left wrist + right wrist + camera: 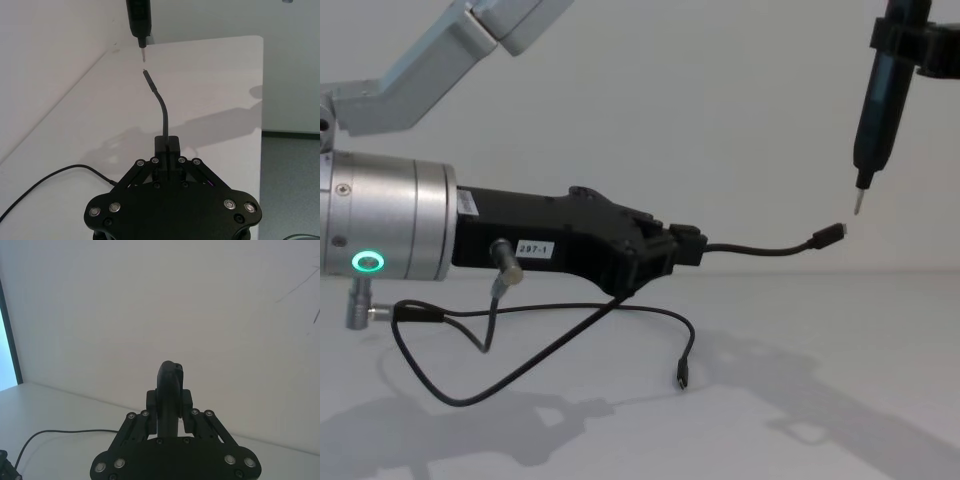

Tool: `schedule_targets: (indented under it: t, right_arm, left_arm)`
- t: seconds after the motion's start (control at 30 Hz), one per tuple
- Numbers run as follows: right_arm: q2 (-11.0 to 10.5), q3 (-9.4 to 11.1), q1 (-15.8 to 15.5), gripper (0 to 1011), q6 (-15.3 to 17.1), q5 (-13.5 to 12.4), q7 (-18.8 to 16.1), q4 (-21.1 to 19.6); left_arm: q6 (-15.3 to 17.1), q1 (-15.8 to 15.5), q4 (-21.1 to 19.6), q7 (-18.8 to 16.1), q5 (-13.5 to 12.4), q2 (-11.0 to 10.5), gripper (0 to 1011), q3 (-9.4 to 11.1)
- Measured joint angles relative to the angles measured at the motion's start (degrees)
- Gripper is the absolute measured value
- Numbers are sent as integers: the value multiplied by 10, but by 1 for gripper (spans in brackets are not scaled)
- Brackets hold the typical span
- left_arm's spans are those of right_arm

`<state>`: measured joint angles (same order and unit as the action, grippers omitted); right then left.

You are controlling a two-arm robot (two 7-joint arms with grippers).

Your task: Pick up the data cable with the one hand.

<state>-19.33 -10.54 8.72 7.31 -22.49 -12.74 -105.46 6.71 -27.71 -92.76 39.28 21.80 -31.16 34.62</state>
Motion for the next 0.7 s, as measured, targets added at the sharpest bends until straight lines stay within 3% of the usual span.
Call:
schedule_targets:
  t: [0.7]
  right_arm:
    - [2, -4, 3, 279, 9, 2, 1, 5]
  left_arm:
    - [-1, 0, -1, 1, 1, -2, 34, 0]
